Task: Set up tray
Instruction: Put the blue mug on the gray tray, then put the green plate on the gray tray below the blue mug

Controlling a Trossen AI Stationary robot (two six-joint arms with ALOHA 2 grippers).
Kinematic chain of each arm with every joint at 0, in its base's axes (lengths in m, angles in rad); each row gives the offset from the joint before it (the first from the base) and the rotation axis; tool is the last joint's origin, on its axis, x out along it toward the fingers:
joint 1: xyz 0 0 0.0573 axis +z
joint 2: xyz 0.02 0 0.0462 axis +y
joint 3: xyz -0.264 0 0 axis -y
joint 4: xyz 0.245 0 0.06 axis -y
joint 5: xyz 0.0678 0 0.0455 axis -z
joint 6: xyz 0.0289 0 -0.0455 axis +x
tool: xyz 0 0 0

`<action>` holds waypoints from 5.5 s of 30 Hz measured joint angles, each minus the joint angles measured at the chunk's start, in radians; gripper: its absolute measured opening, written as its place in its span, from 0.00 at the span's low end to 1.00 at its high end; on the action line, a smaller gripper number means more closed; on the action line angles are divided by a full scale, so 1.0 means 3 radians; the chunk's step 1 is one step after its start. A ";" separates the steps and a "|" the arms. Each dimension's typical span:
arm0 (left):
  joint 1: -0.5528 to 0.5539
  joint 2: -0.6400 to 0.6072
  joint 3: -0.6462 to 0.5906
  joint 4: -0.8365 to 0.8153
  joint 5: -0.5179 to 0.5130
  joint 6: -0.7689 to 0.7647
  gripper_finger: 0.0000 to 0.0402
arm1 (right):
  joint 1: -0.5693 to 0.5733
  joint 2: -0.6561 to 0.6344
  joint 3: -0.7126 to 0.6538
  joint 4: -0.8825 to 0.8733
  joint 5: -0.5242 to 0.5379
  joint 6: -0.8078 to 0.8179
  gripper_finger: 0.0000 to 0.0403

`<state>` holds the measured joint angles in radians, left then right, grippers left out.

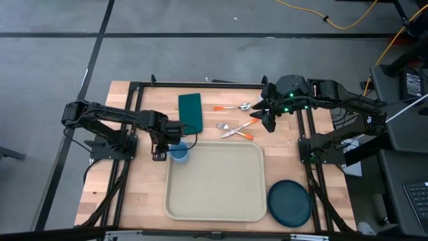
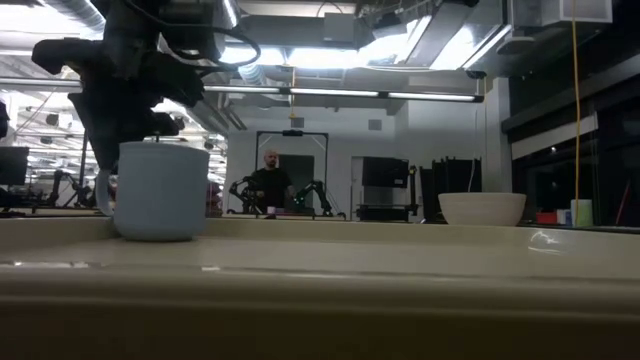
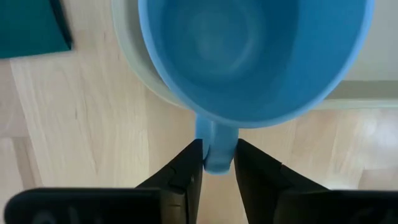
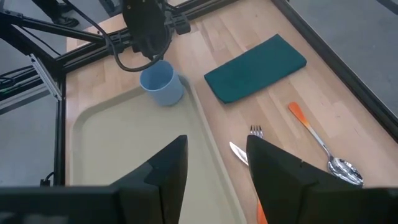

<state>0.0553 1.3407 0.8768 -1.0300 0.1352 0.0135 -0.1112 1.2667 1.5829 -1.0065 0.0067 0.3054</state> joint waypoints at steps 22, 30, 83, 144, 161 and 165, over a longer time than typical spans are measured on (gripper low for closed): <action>0.0174 -0.0017 0.0500 -0.0602 0.0163 0.0017 0.35 | 0.0000 0.0000 0.0000 -0.0003 -0.0001 -0.0075 0.42; 0.0125 -0.0483 0.0830 -0.0031 0.0258 -0.0450 0.35 | -0.0054 0.0015 0.0000 -0.0209 -0.0001 0.0025 0.42; -0.0093 -0.1745 0.1038 0.1174 -0.1439 -0.0435 0.35 | 0.1164 0.0072 -0.0956 -0.1655 -0.0893 -0.0239 0.42; -0.0095 -0.1748 0.1038 0.1177 -0.1342 -0.0612 0.35 | 0.2445 0.0075 -0.3185 0.0798 -0.0749 0.1753 0.39; -0.0095 -0.1749 0.1038 0.1177 -0.1342 -0.0613 0.35 | 0.2453 0.0071 -0.3443 0.1243 -0.0964 0.2017 0.04; -0.0095 -0.1748 0.1038 0.1177 -0.1342 -0.0613 0.35 | 0.2444 0.0070 -0.3441 0.1244 -0.0910 0.2106 0.03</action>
<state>0.0269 0.8162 1.1881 -0.6769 -0.2675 -0.1703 0.6220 1.2877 0.5507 -0.6334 -0.2664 0.9372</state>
